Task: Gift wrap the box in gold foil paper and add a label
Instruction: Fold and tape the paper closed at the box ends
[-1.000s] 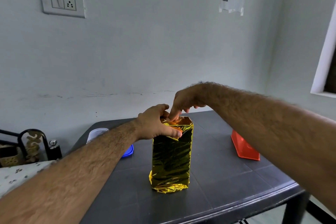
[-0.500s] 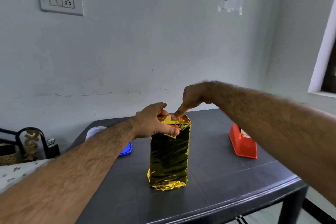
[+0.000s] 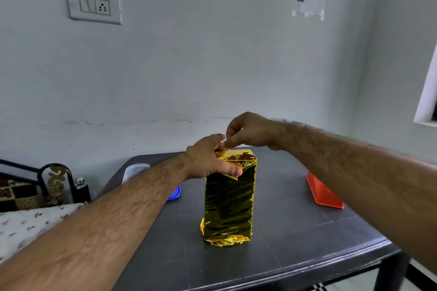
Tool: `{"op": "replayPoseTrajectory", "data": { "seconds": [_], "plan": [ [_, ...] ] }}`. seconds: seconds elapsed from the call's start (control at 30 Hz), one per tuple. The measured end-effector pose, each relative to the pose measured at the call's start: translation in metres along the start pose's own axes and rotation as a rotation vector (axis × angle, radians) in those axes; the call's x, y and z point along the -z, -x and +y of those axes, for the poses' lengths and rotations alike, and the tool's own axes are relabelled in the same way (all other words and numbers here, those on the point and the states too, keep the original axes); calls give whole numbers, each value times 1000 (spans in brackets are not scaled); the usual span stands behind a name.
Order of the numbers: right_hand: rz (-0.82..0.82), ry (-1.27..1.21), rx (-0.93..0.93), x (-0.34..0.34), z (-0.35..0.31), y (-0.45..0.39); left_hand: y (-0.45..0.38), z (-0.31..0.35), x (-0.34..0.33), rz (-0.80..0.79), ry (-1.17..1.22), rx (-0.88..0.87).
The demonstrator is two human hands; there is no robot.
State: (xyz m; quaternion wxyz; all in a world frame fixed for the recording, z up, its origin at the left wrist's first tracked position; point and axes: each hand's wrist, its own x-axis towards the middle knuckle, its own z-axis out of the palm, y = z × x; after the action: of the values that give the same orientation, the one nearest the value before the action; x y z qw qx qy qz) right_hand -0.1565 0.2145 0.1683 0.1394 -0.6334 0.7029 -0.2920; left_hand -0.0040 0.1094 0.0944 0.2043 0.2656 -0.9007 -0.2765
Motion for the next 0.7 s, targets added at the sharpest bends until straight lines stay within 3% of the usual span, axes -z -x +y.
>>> {"op": "replayPoseTrajectory", "data": {
  "seconds": [0.27, 0.43, 0.57, 0.7],
  "plan": [
    [30, 37, -24, -20, 7, 9, -4, -10, -3, -2, 153, 10],
    [212, -140, -3, -22, 10, 10, 2, -5, -1, -24, 126, -1],
    [115, -121, -8, -23, 16, 19, -1, -7, -1, -16, 166, 19],
    [371, -254, 78, -25, 29, 23, 0, -5, 3, -52, 264, -60]
  ]
}}
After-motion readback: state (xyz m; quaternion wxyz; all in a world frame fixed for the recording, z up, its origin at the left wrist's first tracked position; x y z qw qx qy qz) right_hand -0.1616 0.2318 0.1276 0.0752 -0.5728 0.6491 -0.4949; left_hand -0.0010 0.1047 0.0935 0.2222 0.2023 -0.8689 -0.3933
